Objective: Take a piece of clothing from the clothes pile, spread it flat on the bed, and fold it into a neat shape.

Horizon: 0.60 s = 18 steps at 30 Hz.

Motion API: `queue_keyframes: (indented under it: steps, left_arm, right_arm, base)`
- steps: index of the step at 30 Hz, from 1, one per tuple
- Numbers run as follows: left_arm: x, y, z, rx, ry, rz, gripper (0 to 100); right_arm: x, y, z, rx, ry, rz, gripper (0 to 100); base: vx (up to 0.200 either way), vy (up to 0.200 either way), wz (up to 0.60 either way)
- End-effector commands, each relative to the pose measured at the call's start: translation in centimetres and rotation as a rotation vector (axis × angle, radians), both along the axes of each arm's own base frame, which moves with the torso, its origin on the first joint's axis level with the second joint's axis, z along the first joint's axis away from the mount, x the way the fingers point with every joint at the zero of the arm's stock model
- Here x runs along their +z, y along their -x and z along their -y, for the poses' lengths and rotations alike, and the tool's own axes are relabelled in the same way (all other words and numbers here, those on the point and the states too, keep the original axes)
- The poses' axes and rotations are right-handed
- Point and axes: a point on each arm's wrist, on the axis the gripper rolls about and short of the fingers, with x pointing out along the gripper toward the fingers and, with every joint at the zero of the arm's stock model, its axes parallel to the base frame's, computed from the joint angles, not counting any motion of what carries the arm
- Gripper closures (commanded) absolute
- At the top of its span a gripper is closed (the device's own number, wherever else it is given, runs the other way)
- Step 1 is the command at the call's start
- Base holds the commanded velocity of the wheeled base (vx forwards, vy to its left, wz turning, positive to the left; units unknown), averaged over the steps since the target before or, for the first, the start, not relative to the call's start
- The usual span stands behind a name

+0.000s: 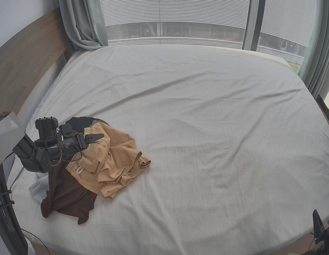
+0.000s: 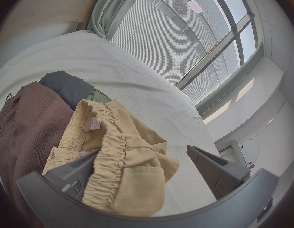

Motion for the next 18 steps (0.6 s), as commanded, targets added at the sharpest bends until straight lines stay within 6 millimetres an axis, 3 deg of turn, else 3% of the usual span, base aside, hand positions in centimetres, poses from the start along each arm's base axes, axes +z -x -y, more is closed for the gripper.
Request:
queue_keyframes:
  steps: [1,5,6,13,18]
  left_arm:
    - [-0.5,-0.5,-0.1,0.002,0.002,-0.003,0]
    - [-0.4,-0.6,-0.1,0.015,0.027,-0.014,0]
    - [-0.4,-0.6,-0.2,0.018,0.029,-0.017,100]
    - [-1.4,-0.7,-0.6,0.026,0.030,-0.031,100]
    - [-0.1,-0.2,-0.5,0.029,0.068,-0.025,100]
  right_arm:
    - [-0.5,0.0,0.0,0.000,0.001,-0.001,0]
    - [-0.5,0.0,0.0,0.000,0.001,-0.001,0]
    - [-0.5,0.0,0.0,0.000,0.001,-0.003,0]
    - [-0.5,0.0,0.0,0.000,0.001,-0.001,0]
    - [-0.5,0.0,0.0,0.000,0.001,-0.003,0]
  base:
    - [0.000,0.000,0.00]
    - [0.000,0.000,0.00]
    - [0.000,0.000,0.00]
    - [0.000,0.000,0.00]
    - [0.000,0.000,0.00]
